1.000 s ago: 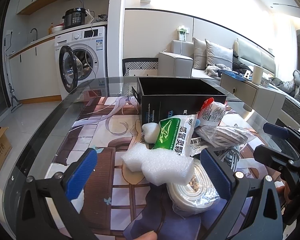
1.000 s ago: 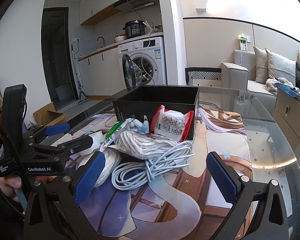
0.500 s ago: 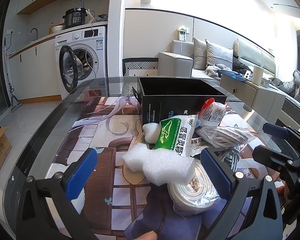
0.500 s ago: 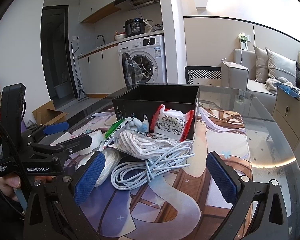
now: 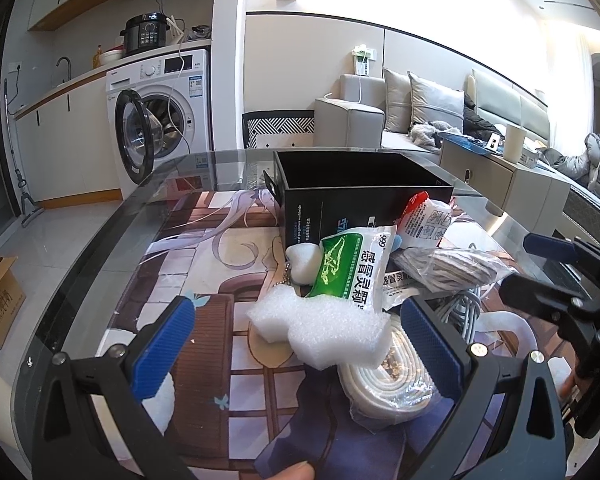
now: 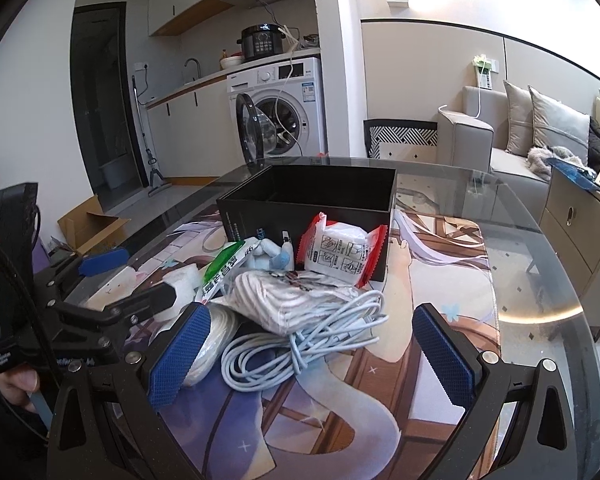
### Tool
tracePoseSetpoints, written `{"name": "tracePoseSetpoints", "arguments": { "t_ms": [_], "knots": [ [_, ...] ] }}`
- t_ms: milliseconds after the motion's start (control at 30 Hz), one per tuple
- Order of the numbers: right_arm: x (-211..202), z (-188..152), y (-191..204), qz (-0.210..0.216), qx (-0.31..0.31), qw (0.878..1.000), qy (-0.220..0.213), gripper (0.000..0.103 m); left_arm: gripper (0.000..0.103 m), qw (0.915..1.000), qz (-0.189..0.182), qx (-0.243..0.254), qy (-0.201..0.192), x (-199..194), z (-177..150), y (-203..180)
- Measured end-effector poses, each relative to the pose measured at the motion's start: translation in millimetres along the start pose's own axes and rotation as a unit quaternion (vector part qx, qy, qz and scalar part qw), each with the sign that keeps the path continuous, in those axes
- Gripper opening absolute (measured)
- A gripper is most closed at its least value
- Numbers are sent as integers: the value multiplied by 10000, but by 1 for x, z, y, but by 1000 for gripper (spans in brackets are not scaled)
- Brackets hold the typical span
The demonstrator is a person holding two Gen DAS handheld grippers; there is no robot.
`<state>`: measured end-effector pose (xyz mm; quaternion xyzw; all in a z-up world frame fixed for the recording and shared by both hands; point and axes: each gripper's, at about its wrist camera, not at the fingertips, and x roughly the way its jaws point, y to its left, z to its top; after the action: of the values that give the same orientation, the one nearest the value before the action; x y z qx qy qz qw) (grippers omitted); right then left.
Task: Organize soft objects
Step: 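Grasp the white foam with the left tool while the right tool grasps the adidas rope bag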
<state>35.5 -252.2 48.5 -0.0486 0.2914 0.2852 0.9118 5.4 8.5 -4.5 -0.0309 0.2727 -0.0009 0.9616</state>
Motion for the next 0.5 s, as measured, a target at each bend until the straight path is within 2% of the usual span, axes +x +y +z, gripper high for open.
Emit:
{"name": "tracePoseSetpoints", "arguments": {
  "t_ms": [133, 333, 500],
  "knots": [
    [9, 4, 1, -7, 48, 9998, 188, 103, 103, 9998, 150, -109, -50, -2, 1, 3],
    [15, 8, 9, -5, -81, 9997, 246, 103, 103, 9997, 69, -220, 50, 0, 2, 6],
    [22, 16, 15, 56, -50, 9995, 312, 103, 103, 9991, -68, -297, 289, 8, 0, 7]
  ]
}}
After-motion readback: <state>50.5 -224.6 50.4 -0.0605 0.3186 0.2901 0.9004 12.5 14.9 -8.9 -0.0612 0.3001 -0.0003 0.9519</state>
